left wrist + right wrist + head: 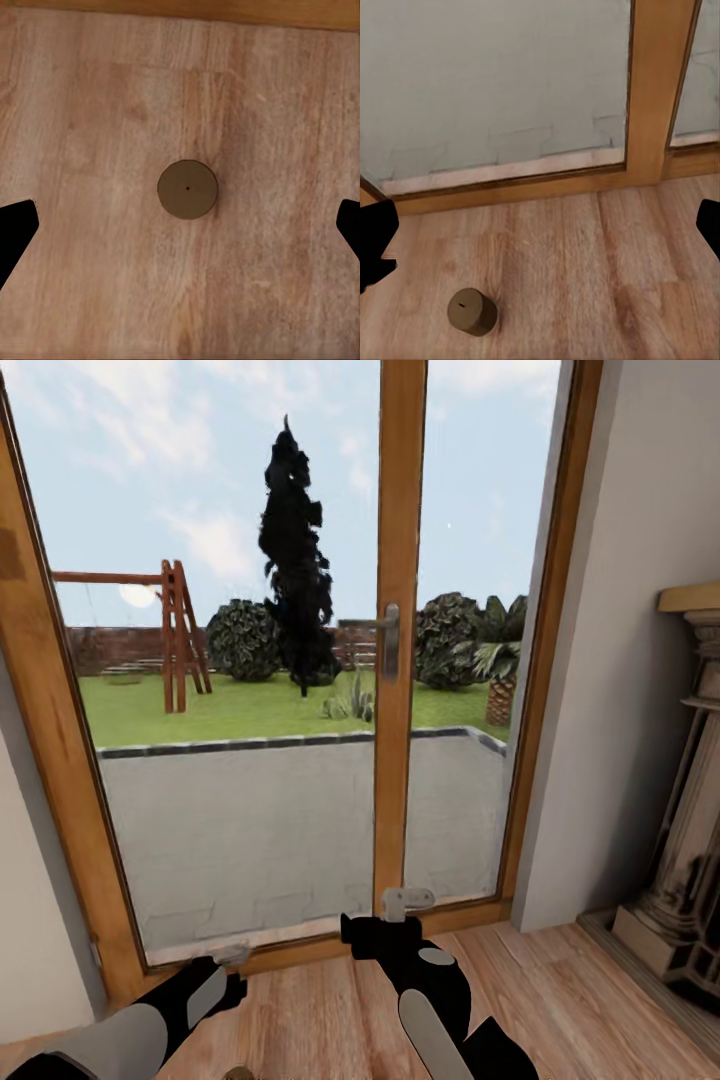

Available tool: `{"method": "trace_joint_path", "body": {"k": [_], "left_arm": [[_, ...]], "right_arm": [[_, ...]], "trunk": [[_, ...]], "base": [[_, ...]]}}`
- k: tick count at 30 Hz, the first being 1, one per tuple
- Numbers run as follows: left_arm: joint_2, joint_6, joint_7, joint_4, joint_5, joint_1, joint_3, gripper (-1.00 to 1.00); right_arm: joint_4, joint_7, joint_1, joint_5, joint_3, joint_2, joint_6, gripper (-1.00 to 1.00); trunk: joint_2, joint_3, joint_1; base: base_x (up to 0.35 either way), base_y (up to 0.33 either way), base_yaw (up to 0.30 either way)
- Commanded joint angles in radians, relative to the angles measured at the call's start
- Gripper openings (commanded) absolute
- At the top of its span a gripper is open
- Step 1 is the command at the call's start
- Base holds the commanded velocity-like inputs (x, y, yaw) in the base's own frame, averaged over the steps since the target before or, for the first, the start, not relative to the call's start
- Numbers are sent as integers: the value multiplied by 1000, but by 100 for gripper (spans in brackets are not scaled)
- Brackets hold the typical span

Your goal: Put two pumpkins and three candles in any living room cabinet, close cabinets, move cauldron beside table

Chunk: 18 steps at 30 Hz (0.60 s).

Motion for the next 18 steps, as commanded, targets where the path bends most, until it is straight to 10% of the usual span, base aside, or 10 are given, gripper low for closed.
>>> {"method": "trace_joint_path", "body": {"k": [1,18], "left_arm": [[0,2,7,-3,8,4,-9,100],[-4,-36,6,-4,0,14,-10,100]], "right_arm": [[-1,-10,-1,-9,1,0,2,100],[-1,-10,-1,-9,0,-1,2,100]], "trunk": [[-8,-4,4],[-127,-58,69]], "base": [[0,0,0],[0,0,0]]}}
